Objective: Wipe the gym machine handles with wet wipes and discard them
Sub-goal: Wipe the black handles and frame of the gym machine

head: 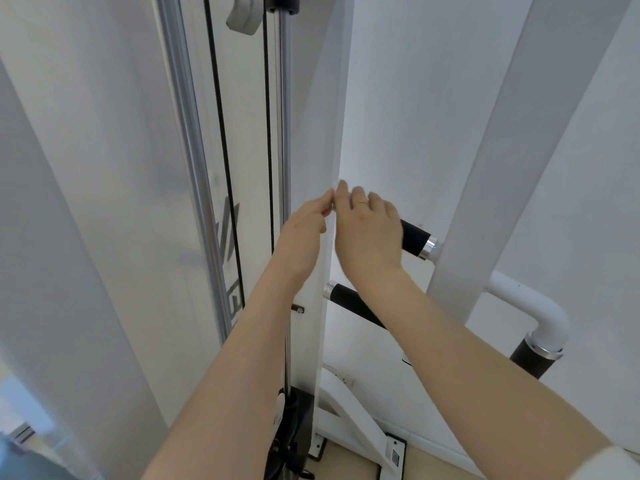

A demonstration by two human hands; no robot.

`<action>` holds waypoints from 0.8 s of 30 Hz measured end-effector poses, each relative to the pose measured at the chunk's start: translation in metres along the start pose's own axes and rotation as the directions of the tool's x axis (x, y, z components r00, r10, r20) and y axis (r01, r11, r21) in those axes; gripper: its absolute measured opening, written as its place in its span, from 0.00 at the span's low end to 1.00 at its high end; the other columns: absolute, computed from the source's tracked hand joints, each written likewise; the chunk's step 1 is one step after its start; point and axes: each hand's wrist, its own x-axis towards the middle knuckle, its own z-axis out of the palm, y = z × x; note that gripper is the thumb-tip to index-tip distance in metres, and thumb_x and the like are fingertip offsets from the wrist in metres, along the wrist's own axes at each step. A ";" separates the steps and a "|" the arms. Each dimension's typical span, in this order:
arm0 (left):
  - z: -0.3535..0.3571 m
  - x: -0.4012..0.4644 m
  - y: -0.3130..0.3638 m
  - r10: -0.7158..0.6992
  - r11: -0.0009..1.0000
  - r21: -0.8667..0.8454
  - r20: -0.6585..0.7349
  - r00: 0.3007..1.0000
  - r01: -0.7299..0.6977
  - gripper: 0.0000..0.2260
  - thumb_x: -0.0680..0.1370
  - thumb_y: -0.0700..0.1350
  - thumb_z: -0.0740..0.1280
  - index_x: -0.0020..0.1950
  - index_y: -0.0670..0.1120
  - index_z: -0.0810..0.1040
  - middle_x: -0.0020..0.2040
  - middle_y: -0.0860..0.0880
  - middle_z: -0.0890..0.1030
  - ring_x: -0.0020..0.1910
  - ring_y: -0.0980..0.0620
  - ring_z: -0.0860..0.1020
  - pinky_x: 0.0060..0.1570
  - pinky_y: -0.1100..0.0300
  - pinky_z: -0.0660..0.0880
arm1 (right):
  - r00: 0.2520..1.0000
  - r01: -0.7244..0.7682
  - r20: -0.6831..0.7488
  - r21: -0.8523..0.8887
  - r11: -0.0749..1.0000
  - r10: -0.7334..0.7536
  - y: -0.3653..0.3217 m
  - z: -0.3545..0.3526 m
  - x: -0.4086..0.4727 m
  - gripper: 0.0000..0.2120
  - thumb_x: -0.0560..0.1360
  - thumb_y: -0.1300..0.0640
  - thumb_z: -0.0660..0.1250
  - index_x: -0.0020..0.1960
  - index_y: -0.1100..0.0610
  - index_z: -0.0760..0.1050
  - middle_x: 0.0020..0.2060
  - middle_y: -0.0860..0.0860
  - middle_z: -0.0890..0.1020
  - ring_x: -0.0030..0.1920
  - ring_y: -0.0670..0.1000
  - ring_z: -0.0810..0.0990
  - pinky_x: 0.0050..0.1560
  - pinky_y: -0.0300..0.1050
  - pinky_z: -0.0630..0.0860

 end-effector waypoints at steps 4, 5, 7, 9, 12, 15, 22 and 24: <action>-0.006 -0.003 0.001 0.030 1.000 -0.010 0.014 0.999 -0.029 0.20 0.81 0.40 0.49 0.70 0.51 0.69 0.67 0.56 0.73 0.66 0.63 0.69 0.67 0.65 0.63 | 0.995 0.072 -0.057 -0.119 0.990 -0.079 0.012 0.013 -0.009 0.26 0.70 0.61 0.52 0.67 0.59 0.70 0.61 0.56 0.78 0.57 0.58 0.79 0.56 0.51 0.76; -0.005 -0.004 0.001 -0.001 0.999 -0.041 0.000 1.000 0.001 0.18 0.81 0.43 0.51 0.69 0.52 0.71 0.67 0.55 0.73 0.66 0.62 0.69 0.68 0.64 0.63 | 0.990 0.086 -0.101 -0.120 0.989 -0.098 0.021 0.017 -0.014 0.26 0.70 0.62 0.51 0.66 0.59 0.71 0.61 0.57 0.78 0.57 0.59 0.79 0.55 0.52 0.76; -0.002 -0.004 0.002 -0.078 0.991 -0.109 -0.023 0.997 0.075 0.15 0.80 0.50 0.55 0.63 0.56 0.75 0.66 0.55 0.75 0.65 0.59 0.70 0.67 0.62 0.62 | 0.989 0.049 -0.131 -0.117 0.992 -0.064 0.030 0.017 -0.024 0.26 0.70 0.64 0.48 0.64 0.59 0.74 0.59 0.57 0.79 0.56 0.60 0.80 0.54 0.53 0.76; 0.002 -0.005 0.003 -0.086 0.991 -0.108 -0.025 0.996 0.082 0.14 0.79 0.52 0.57 0.61 0.58 0.75 0.66 0.55 0.74 0.64 0.58 0.70 0.66 0.61 0.62 | 0.986 0.037 -0.156 -0.126 0.991 -0.056 0.020 0.017 -0.023 0.24 0.71 0.62 0.52 0.64 0.58 0.74 0.60 0.56 0.79 0.57 0.60 0.79 0.54 0.53 0.77; 0.003 -0.006 0.004 -0.011 1.000 -0.021 0.024 1.000 0.012 0.17 0.81 0.48 0.52 0.68 0.53 0.70 0.68 0.56 0.72 0.66 0.60 0.69 0.66 0.63 0.63 | 0.990 0.091 -0.102 -0.047 0.995 -0.095 0.011 0.010 -0.009 0.27 0.73 0.62 0.62 0.71 0.58 0.64 0.68 0.57 0.71 0.65 0.59 0.72 0.61 0.52 0.71; 0.002 -0.001 0.005 -0.108 0.994 0.001 -0.022 0.994 0.108 0.15 0.81 0.51 0.54 0.67 0.57 0.70 0.62 0.57 0.73 0.61 0.59 0.71 0.61 0.63 0.62 | 0.981 0.063 -0.185 0.017 0.998 -0.058 0.030 0.008 -0.019 0.24 0.70 0.67 0.62 0.66 0.61 0.70 0.64 0.60 0.75 0.60 0.61 0.76 0.58 0.51 0.74; 0.006 0.004 0.012 -0.256 0.967 -0.016 -0.053 0.965 0.255 0.06 0.79 0.57 0.58 0.52 0.61 0.73 0.48 0.63 0.74 0.46 0.65 0.70 0.53 0.62 0.57 | 0.969 0.087 -0.245 0.191 0.978 -0.038 0.030 -0.002 -0.009 0.16 0.69 0.71 0.61 0.55 0.63 0.77 0.46 0.57 0.82 0.43 0.57 0.81 0.39 0.44 0.74; 0.006 0.004 0.012 -0.261 0.965 -0.009 -0.051 0.964 0.261 0.08 0.79 0.57 0.57 0.55 0.60 0.72 0.51 0.61 0.74 0.50 0.61 0.71 0.53 0.61 0.57 | 0.991 0.047 -0.136 0.408 0.912 0.010 0.032 -0.011 -0.018 0.11 0.76 0.65 0.60 0.56 0.59 0.76 0.46 0.53 0.81 0.43 0.52 0.76 0.38 0.44 0.68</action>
